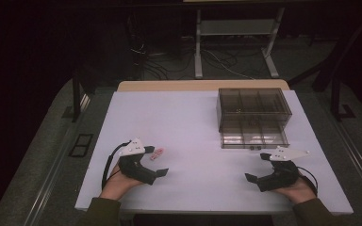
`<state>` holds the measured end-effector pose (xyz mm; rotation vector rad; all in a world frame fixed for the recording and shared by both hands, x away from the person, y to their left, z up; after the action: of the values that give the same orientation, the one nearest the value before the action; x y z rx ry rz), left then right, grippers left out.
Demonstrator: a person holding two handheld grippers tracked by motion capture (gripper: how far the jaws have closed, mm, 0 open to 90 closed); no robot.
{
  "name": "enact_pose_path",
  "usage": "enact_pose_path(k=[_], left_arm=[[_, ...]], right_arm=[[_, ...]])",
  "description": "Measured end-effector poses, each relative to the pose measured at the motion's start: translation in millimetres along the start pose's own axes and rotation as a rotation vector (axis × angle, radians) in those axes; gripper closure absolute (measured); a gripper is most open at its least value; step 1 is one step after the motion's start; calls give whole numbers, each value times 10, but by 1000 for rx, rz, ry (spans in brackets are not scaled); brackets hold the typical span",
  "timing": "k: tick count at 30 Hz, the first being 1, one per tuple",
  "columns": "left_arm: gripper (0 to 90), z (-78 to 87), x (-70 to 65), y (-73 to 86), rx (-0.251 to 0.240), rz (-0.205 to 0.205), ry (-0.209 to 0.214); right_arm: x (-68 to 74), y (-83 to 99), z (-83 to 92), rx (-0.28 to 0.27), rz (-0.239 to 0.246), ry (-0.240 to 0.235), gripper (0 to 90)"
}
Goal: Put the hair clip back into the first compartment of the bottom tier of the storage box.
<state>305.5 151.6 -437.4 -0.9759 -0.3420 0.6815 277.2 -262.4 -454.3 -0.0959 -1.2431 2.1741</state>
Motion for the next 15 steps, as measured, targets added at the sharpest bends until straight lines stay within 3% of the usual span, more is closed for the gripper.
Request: enact_pose_path(k=[15], left_arm=[[0, -1, 47, -11, 17, -4, -18]], right_arm=[[8, -4, 3, -9, 4, -23, 5]])
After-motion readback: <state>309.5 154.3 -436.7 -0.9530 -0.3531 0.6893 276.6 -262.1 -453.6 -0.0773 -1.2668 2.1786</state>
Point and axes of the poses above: each handheld gripper's, and its own axes: z roughly backward along the jaws, y roughly out of its underside, x roughly to its left, the point moved 3 cm from there along -z, roughly forward along the jaws, and after that the axes turned 12 degrees about -y, right-handed, at the moved point
